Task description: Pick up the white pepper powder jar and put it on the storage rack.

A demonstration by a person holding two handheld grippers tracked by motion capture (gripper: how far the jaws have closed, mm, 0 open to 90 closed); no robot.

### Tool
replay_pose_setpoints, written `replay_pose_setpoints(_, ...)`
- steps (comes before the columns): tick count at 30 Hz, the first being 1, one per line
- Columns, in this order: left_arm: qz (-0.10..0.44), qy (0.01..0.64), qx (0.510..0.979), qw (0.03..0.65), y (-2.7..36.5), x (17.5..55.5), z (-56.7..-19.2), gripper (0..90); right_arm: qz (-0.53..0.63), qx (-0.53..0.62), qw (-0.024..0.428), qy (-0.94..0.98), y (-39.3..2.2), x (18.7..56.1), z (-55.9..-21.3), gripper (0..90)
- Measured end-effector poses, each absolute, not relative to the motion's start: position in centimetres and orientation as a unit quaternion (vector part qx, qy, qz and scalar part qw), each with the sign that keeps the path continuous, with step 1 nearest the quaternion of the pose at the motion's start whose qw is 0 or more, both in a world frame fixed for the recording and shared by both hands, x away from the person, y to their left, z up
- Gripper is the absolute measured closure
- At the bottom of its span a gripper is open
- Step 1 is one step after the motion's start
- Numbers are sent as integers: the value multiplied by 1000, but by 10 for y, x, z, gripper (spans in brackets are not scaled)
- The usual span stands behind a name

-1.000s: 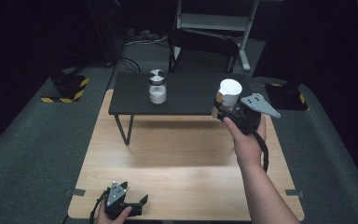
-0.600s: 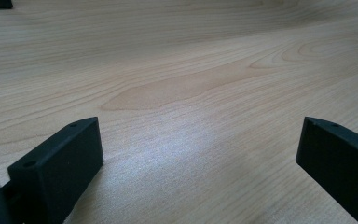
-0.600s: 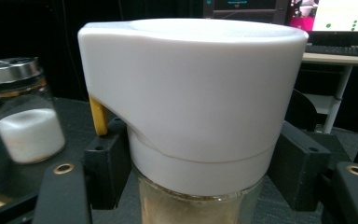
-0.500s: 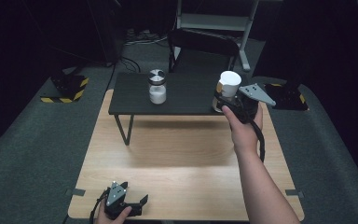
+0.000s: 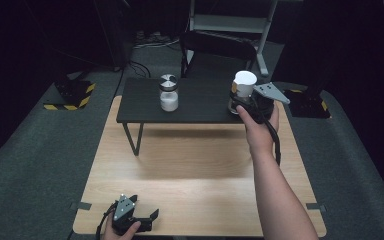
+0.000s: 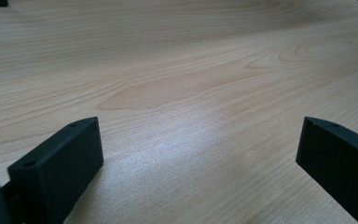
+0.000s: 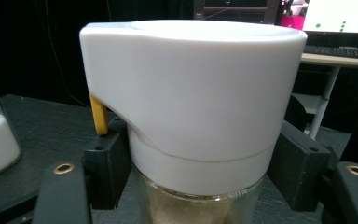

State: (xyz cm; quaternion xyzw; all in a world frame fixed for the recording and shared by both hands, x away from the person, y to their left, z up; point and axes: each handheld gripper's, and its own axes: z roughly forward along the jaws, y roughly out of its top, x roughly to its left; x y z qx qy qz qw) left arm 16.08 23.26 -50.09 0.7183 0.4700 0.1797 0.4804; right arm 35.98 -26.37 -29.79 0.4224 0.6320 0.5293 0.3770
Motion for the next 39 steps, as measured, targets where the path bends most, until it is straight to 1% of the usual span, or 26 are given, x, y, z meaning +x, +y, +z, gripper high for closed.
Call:
replay_pose_setpoints(15,177,469,718,482,234,161,-501,9,527,425,381,630,-260,371,-301,305)
replay_pose_setpoints(39,176,467,721,481,234,161,-501,9,536,416,386,625,-262,370,-309,303)
